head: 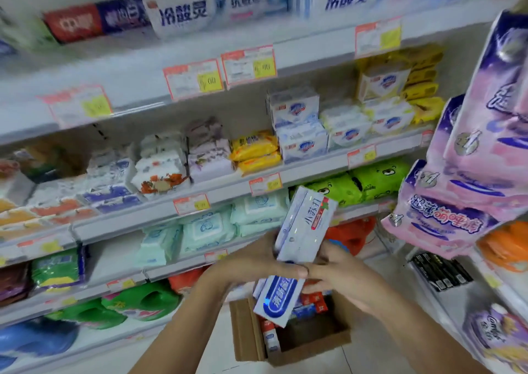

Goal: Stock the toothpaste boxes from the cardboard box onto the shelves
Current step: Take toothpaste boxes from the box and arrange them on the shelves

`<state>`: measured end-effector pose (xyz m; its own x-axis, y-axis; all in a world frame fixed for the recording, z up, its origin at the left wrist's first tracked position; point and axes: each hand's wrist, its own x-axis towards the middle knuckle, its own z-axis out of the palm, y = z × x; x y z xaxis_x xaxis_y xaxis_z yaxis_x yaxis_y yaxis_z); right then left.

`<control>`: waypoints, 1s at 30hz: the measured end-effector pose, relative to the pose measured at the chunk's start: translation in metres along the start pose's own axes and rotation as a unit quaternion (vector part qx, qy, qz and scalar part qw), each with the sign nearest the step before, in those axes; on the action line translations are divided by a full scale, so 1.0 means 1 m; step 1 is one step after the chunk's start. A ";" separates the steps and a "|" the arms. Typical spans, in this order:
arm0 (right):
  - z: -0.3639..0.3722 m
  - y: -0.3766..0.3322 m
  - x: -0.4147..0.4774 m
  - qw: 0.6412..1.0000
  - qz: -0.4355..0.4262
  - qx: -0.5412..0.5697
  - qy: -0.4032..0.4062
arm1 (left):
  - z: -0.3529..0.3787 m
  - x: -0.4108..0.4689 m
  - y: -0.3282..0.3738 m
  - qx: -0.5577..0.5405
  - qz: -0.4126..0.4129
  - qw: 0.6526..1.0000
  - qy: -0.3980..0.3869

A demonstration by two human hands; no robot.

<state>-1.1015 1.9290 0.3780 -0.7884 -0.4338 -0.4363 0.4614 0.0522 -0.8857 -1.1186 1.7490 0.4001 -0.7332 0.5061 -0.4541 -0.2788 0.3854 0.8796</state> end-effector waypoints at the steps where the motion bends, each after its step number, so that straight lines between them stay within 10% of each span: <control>1: -0.001 -0.014 -0.009 1.000 -0.004 -0.002 -0.003 | -0.004 -0.005 0.013 0.021 0.001 1.000 -0.017; 12: -0.029 -0.175 -0.090 0.976 -0.160 -0.086 0.117 | -0.024 -0.076 0.180 0.257 0.063 0.964 0.031; 20: -0.014 -0.306 -0.138 0.790 -0.368 -0.484 0.083 | -0.038 -0.155 0.291 0.636 0.158 0.710 0.259; 26: 0.025 -0.363 -0.143 0.628 -0.561 -0.506 0.188 | -0.071 -0.219 0.339 0.686 0.246 0.547 0.412; 30: 0.055 -0.407 -0.136 0.553 -0.623 -0.487 0.261 | -0.121 -0.244 0.360 0.671 0.262 0.502 0.479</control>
<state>-1.1594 1.9174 0.8065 -0.3739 -0.3735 0.8489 -0.8111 0.5755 -0.1041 -1.1153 1.6708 0.8447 -0.6286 0.4540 0.6315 0.3059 0.8908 -0.3360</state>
